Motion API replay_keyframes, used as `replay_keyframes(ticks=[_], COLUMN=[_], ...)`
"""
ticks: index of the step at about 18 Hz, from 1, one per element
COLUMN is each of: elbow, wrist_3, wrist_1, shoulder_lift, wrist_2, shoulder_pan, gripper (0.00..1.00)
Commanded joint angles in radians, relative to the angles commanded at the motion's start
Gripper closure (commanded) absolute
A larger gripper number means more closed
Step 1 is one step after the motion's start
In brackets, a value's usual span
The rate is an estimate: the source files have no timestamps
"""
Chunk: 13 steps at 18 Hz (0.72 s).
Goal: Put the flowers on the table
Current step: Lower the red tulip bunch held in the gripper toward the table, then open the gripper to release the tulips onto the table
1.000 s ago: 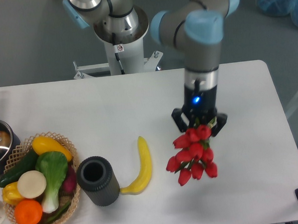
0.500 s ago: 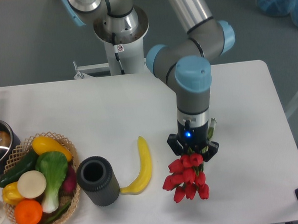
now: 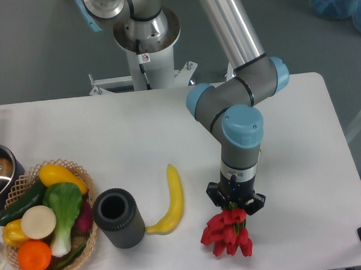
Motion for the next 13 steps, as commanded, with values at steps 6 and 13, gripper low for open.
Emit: replay_keyframes(ticks=[6, 13], elbow=[0.011, -0.003], wrist_3=[0.011, 0.012], wrist_1=[0.002, 0.000], shoulder_lift=[-0.003, 0.067], wrist_2=[0.000, 0.006], shoulder_pan=[0.000, 0.006], gripper=[0.08, 0.00])
